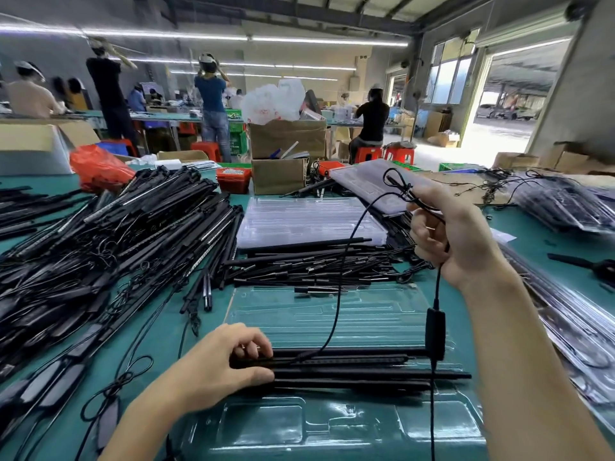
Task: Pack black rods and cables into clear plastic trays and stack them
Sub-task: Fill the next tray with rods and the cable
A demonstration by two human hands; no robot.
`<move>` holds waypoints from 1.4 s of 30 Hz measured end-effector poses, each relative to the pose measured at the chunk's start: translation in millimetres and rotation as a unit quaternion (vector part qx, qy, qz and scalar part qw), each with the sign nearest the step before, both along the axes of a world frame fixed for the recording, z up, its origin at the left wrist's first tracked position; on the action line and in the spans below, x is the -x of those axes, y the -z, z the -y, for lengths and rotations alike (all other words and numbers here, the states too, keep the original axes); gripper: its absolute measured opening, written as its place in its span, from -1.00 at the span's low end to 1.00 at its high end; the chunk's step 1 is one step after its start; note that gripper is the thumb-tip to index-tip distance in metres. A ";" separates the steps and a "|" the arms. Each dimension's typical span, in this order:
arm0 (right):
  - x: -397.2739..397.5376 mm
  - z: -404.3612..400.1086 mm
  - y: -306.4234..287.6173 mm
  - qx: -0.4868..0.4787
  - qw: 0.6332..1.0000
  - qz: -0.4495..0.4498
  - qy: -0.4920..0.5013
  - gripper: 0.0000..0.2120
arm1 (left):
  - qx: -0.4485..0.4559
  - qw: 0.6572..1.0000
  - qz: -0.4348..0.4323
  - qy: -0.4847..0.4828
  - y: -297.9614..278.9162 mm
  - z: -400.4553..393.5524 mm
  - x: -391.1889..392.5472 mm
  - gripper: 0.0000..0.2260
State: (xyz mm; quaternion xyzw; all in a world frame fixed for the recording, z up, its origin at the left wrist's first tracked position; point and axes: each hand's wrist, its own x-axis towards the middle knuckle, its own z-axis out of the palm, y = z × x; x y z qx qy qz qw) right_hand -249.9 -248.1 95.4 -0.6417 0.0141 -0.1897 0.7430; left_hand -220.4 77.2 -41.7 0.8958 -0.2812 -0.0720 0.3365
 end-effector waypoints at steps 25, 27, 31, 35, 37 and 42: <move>-6.5 -9.3 13.0 0.003 1.000 0.008 -0.020 -0.78 | -0.050 0.991 0.125 0.026 8.9 6.8 17.6 -0.82; -6.2 -8.6 14.7 0.008 1.000 -0.004 -0.018 -0.77 | -0.056 0.989 0.134 0.034 9.6 7.5 17.7 -0.82; -7.4 -7.0 20.9 0.004 0.999 -0.027 -0.042 -0.76 | -0.043 0.989 0.139 0.018 13.6 8.0 18.4 -0.81; -12.4 -2.1 35.0 -0.001 0.994 -0.058 -0.094 -0.74 | -0.049 0.989 0.138 0.032 14.6 8.5 16.7 -0.79; -13.7 2.4 48.2 0.012 0.988 -0.093 -0.123 -0.72 | -0.057 0.989 0.129 0.044 15.1 9.0 16.5 -0.84; -7.6 14.5 92.1 0.006 0.968 -0.194 -0.162 -0.67 | -0.057 0.990 0.118 0.051 15.3 9.3 15.6 -0.86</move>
